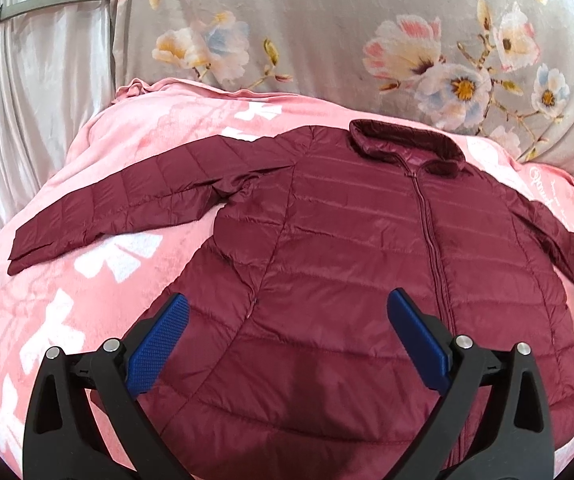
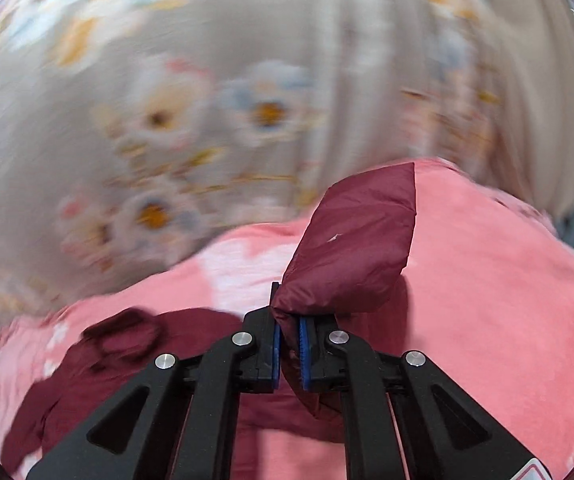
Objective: Fold large clothes
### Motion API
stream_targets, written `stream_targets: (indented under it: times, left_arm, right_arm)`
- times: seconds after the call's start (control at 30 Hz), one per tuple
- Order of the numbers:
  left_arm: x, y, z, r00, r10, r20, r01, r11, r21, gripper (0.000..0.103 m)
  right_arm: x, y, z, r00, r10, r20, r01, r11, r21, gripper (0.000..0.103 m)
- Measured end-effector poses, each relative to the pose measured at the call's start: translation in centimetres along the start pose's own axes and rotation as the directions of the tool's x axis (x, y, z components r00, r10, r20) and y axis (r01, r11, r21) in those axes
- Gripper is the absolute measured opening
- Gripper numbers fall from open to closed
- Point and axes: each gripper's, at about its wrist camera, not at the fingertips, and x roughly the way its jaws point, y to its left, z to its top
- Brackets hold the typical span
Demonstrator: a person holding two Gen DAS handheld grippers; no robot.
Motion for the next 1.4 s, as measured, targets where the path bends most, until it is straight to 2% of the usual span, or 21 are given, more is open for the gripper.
stream_targets:
  times: [0.13,0.23,0.4,0.53,0.63,0.73,0.9,1.03,1.1,1.2,1.27,1.33,1.4]
  left_arm:
    - [0.3,1.0,0.4,1.0,-0.008,-0.001,0.008,0.999,-0.038,0.094]
    - [0.4,2.1,0.5,1.0,-0.002,0.002,0.002,0.998,-0.06,0.094]
    - [0.7,3.7,0.9,1.0,0.02,0.009,-0.019,0.997,-0.072,0.094]
    - [1.1,4.7,1.3,1.0,0.022,0.012,-0.021,0.996,-0.087,0.094]
    - [1.4,5.2,1.8,1.0,0.006,0.017,-0.005,0.995,-0.099,0.094]
    - [2.1,5.0,2.6,0.999,-0.029,0.018,0.031,0.995,-0.099,0.094]
    - [3.5,4.5,4.0,0.991,-0.137,-0.002,0.136,0.982,-0.135,0.094]
    - [4.1,4.0,4.8,0.987,-0.16,-0.001,0.158,0.975,-0.154,0.094]
    - [4.5,4.0,5.0,0.984,-0.178,-0.01,0.174,0.971,-0.164,0.094]
    - [5.6,3.9,5.3,0.974,-0.224,-0.037,0.213,0.957,-0.195,0.094]
    - [6.7,3.8,5.7,0.964,-0.261,-0.055,0.243,0.944,-0.225,0.095]
    - [8.4,3.3,6.4,0.945,-0.318,-0.077,0.289,0.922,-0.259,0.095]
    - [10.7,2.4,7.1,0.929,-0.35,-0.121,0.307,0.911,-0.275,0.095]
  right_arm:
    - [1.7,8.7,-2.0,0.986,0.154,-0.067,-0.161,0.979,-0.124,0.007]
    - [3.3,14.1,-5.6,0.959,0.23,-0.162,-0.258,0.95,-0.175,0.007]
    - [6.6,20.6,-11.8,0.913,0.254,-0.319,-0.34,0.906,-0.252,0.007]
    - [7.8,23.5,-15.9,0.878,0.245,-0.41,-0.381,0.877,-0.291,0.007]
    - [8.3,25.5,-18.1,0.862,0.23,-0.452,-0.401,0.855,-0.33,0.007]
    - [8.6,26.8,-19.5,0.848,0.222,-0.481,-0.418,0.839,-0.349,0.008]
    - [8.6,28.4,-20.7,0.813,0.255,-0.523,-0.473,0.814,-0.339,0.011]
    - [9.1,30.2,-21.9,0.791,0.253,-0.557,-0.501,0.791,-0.351,0.016]
    - [8.9,30.6,-22.3,0.776,0.263,-0.574,-0.52,0.781,-0.346,0.023]
    - [7.4,30.2,-21.9,0.752,0.318,-0.578,-0.561,0.769,-0.306,0.054]
    - [5.8,29.5,-21.4,0.752,0.336,-0.567,-0.571,0.763,-0.304,0.058]
    - [4.3,28.5,-20.8,0.755,0.348,-0.556,-0.572,0.763,-0.3,0.058]
    - [2.7,26.4,-19.6,0.777,0.336,-0.532,-0.535,0.797,-0.279,0.058]
